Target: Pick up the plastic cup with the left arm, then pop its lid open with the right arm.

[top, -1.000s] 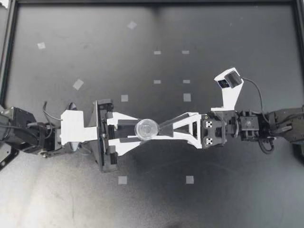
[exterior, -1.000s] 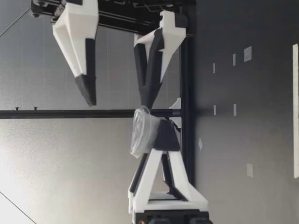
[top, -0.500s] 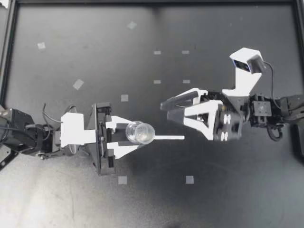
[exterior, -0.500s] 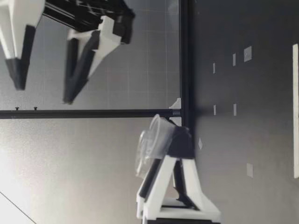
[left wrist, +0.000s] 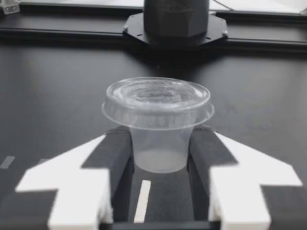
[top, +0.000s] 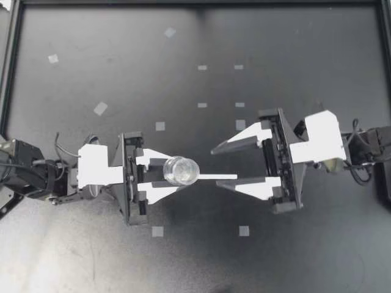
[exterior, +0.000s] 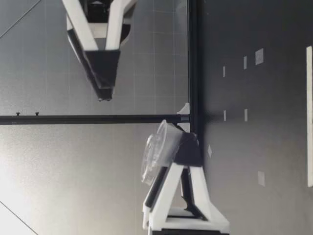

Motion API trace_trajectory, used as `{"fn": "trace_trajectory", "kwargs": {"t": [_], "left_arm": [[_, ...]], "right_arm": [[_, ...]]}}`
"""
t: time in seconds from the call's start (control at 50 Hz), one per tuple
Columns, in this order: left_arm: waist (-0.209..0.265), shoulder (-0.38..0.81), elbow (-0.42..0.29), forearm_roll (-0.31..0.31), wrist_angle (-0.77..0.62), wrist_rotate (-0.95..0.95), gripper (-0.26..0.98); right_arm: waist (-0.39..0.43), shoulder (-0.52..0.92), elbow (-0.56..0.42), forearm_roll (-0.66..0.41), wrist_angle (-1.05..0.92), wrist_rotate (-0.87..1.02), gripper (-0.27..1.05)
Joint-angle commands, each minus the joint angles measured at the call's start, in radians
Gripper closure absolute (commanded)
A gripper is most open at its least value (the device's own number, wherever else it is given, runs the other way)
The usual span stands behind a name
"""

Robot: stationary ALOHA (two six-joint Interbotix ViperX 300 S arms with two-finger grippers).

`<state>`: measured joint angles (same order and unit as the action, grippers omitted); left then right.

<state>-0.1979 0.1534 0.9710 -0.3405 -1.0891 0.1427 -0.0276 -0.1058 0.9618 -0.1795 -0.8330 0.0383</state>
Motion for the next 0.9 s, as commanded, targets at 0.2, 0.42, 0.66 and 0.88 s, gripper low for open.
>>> {"fn": "trace_trajectory", "kwargs": {"t": [0.2,0.42,0.66,0.88], "left_arm": [[0.0,-0.034,-0.015,0.003,-0.006,0.0,0.57],[0.0,-0.034,-0.015,0.003,-0.008,0.0,0.57],[0.0,-0.034,-0.011,0.003,-0.006,0.0,0.57],[0.0,-0.034,-0.011,0.003,-0.006,0.0,0.57]], "right_arm": [[0.008,-0.005,-0.015,0.002,-0.003,-0.006,0.1],[0.008,0.002,-0.017,0.002,-0.003,-0.002,0.1],[0.008,0.003,-0.017,0.003,-0.003,0.0,0.1],[0.008,0.009,-0.017,0.003,-0.003,0.002,0.1]]}}
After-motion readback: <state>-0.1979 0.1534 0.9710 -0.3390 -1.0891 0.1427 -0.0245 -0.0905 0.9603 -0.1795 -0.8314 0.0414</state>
